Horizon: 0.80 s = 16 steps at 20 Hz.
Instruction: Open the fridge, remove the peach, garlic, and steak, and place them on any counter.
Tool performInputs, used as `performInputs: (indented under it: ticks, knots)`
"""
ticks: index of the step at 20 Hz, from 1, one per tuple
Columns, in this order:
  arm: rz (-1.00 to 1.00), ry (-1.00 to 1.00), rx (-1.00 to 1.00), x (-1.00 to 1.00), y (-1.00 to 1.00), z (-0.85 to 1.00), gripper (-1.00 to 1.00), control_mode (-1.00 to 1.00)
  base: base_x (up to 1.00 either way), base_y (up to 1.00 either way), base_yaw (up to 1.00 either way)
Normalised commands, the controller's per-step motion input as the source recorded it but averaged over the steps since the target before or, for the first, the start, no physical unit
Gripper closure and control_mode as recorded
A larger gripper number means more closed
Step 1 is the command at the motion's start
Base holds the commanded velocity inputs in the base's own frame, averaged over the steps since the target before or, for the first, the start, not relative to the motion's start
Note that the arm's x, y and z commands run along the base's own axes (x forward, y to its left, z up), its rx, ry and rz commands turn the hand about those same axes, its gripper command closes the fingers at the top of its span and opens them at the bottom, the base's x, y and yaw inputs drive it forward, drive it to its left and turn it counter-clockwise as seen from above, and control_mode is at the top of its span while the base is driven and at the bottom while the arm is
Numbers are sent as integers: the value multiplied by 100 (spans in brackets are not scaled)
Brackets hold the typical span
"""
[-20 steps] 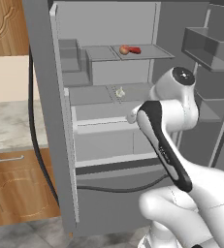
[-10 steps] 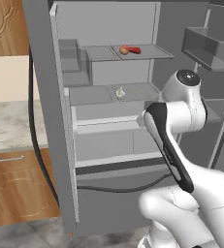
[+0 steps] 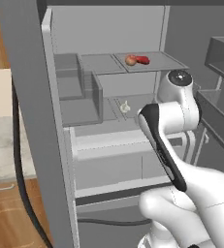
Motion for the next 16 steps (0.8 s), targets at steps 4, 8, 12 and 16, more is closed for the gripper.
performInputs:
  ticks: [4, 8, 12, 16]
  knots:
    - [0, 0, 0, 0, 0, 0, -100, 100, 100, 1, -5]
    - [0, -7, 5, -14, -3, 17, -100, -100, 32, 1, -2]
    - [0, -34, 12, -41, -7, 81, -100, -100, 0, 0, 0]
    - [0, -6, 8, 39, 0, 80, -100, -100, 0, 0, 0]
